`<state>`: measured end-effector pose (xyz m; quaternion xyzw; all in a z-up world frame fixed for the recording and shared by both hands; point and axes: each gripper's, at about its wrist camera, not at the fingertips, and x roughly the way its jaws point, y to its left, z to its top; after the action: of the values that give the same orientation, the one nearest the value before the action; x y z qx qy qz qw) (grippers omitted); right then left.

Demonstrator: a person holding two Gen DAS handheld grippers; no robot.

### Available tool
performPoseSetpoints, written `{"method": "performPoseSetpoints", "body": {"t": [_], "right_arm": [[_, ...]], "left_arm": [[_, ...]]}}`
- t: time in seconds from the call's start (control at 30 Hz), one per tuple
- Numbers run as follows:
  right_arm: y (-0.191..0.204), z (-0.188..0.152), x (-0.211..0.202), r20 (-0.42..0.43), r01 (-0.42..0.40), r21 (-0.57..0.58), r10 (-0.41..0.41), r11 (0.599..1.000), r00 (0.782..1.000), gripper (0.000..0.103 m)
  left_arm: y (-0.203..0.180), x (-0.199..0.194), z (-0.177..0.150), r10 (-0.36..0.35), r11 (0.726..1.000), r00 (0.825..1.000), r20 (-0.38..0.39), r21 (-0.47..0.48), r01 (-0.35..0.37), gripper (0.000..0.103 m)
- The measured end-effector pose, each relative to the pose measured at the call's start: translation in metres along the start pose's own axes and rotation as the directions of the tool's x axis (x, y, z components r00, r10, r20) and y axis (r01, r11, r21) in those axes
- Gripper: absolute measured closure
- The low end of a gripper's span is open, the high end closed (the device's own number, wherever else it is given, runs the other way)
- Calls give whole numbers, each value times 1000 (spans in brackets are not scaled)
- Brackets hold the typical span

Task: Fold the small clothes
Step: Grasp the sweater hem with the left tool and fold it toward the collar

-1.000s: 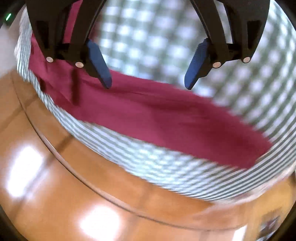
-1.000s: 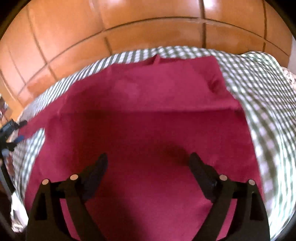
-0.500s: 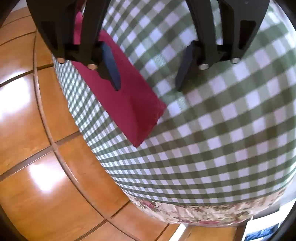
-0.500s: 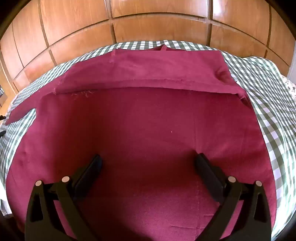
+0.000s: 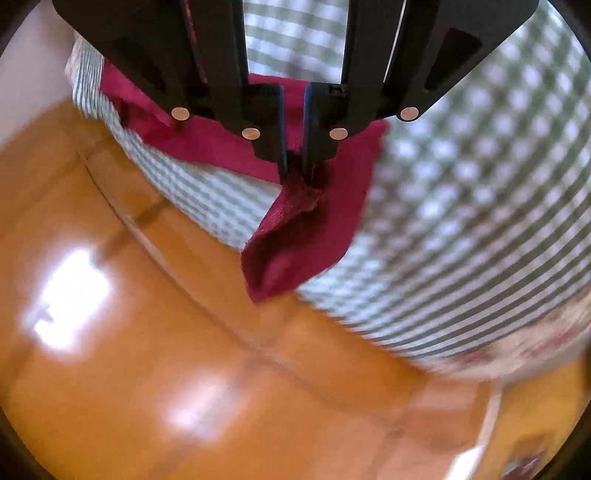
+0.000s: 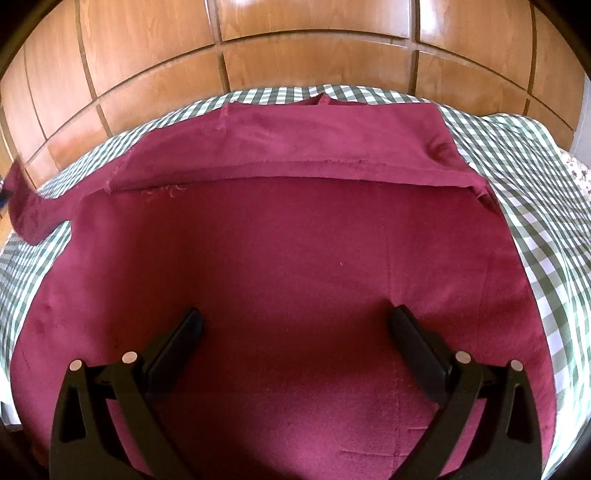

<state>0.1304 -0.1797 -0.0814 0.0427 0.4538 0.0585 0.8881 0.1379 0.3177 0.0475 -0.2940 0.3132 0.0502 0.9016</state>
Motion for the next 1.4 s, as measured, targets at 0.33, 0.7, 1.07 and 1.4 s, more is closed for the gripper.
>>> {"method": "performPoseSetpoints", "body": {"t": [0.33, 0.7, 1.07, 1.4], "right_arm": [[-3, -2, -2, 23, -29, 18, 29, 999, 999, 2], [-3, -2, -3, 23, -34, 17, 34, 999, 999, 2], [10, 45, 4, -16, -357, 244, 372, 902, 928, 33], [84, 102, 55, -120, -310, 101, 321, 945, 940, 99]], "left_arm": [[-203, 48, -103, -189, 900, 956, -226, 350, 261, 97], [-198, 44, -165, -128, 876, 937, -324, 407, 260, 34], [-79, 25, -141, 97, 972, 969, -227, 231, -43, 34], [-73, 28, -143, 131, 971, 966, -221, 227, -80, 28]]}}
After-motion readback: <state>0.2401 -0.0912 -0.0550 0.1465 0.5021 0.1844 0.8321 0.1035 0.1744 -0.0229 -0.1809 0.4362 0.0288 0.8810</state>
